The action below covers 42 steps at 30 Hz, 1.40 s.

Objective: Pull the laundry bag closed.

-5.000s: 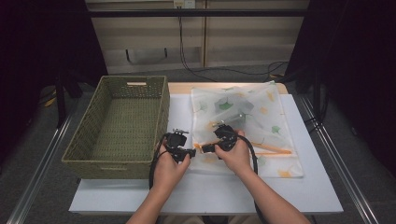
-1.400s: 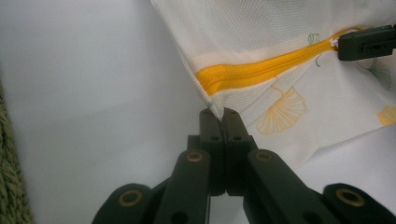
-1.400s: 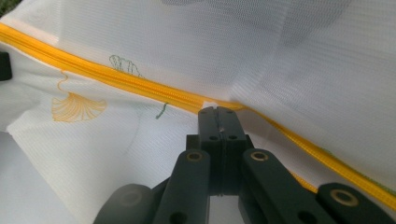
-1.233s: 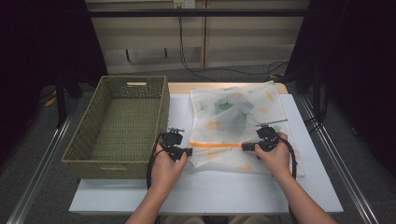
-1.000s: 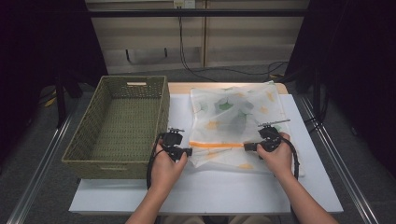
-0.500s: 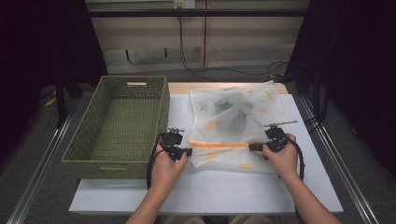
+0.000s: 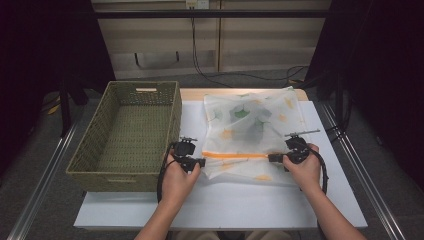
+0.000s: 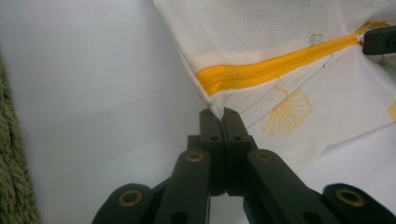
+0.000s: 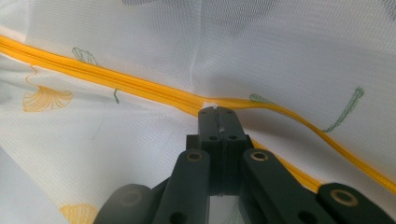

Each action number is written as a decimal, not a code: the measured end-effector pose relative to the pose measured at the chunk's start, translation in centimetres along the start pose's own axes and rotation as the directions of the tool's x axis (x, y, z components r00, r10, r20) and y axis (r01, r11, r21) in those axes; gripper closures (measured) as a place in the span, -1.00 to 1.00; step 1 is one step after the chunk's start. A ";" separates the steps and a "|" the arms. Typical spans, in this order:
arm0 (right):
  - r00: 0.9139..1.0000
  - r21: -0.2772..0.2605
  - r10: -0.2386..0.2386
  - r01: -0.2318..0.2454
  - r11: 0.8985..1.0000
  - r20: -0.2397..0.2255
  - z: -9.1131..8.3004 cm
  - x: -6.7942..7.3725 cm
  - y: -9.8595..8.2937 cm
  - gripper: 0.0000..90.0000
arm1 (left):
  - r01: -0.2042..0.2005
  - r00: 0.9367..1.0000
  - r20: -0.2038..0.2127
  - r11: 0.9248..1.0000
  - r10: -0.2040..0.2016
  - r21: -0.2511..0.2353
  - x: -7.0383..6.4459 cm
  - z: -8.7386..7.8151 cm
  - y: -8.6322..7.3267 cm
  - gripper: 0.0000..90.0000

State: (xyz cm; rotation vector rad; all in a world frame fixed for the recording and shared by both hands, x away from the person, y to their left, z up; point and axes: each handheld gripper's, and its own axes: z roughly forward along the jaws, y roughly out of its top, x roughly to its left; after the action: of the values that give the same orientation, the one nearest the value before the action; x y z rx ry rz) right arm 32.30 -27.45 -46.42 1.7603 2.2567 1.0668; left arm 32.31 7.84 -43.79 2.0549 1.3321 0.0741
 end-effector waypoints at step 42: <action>0.999 0.007 0.001 -0.002 1.000 0.038 -0.4 -1.0 -0.4 1.00 | 0.008 1.000 -0.004 1.000 -0.008 0.003 0.0 -0.1 0.2 1.00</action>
State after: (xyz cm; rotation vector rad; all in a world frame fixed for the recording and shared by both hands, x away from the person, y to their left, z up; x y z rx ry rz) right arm 32.07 -28.54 -46.64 1.7699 2.2400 1.0178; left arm 32.41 7.89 -43.58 2.0525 1.3436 0.0723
